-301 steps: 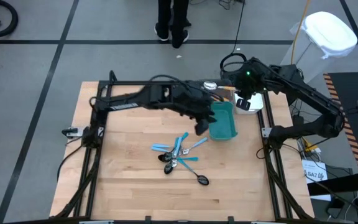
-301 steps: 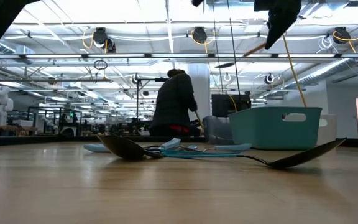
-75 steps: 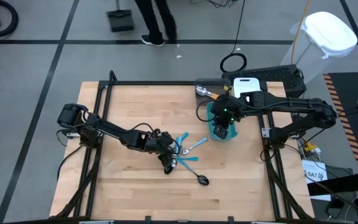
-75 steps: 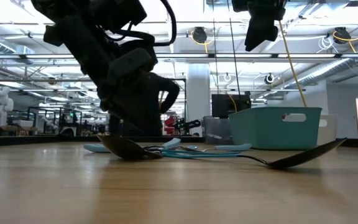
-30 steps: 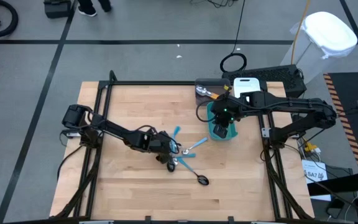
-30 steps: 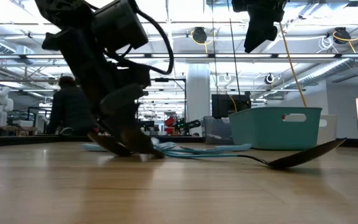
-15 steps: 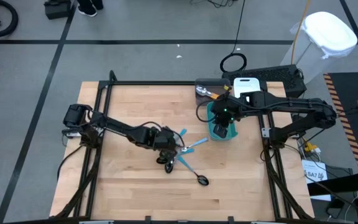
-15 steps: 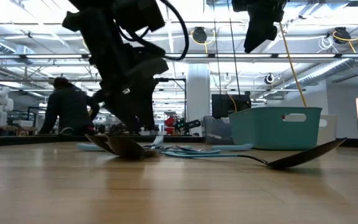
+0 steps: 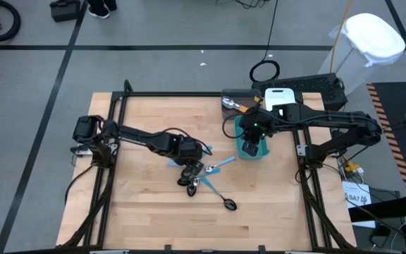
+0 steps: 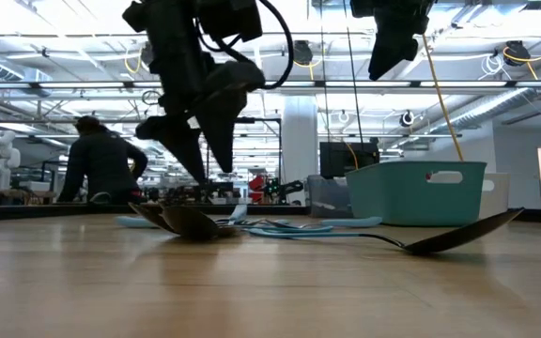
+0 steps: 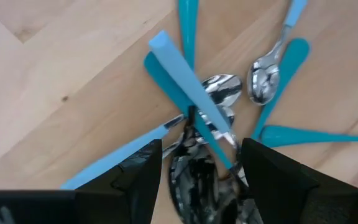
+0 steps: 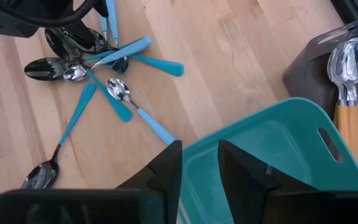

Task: Sort silverware by color (type)
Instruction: Put the light blue spoon into the white bin

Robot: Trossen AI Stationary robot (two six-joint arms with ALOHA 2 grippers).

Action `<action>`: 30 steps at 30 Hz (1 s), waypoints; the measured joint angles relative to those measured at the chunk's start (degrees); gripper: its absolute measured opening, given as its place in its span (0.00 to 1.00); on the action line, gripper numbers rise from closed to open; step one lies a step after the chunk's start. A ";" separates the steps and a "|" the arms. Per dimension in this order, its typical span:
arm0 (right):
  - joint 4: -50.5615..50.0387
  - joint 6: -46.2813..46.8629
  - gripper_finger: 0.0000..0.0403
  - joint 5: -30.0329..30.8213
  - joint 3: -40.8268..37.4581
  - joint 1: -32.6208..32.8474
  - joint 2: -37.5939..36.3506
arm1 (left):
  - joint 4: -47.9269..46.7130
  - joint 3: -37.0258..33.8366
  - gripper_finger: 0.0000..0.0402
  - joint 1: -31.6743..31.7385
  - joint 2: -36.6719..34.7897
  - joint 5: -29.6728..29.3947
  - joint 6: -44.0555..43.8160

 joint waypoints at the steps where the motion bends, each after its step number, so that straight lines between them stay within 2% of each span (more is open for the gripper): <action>1: 0.00 0.03 0.25 -0.02 0.00 0.00 0.00 | 0.02 0.14 0.54 0.26 0.00 0.39 -0.15; 8: -0.02 3.36 0.25 -0.20 0.00 0.35 0.00 | 4.40 0.17 0.54 1.13 0.00 0.49 3.97; 11: -0.07 3.57 0.25 -0.27 0.00 0.95 0.00 | 10.60 0.17 0.54 0.90 0.00 0.47 8.45; 16: -0.40 5.91 0.25 -0.37 0.00 1.81 0.00 | 23.43 0.20 0.54 -1.24 0.00 -2.45 23.42; 20: -2.95 7.24 0.25 -3.19 0.00 2.27 -0.18 | 25.97 0.24 0.54 -2.74 0.00 -9.00 34.10; 23: -6.23 11.23 0.25 -4.98 0.00 2.53 -1.01 | 25.93 0.24 0.54 -3.37 0.00 -10.61 36.63; 30: -9.38 15.10 0.25 -3.16 0.00 4.47 -5.00 | 26.62 0.11 0.54 -5.75 5.30 -9.67 36.69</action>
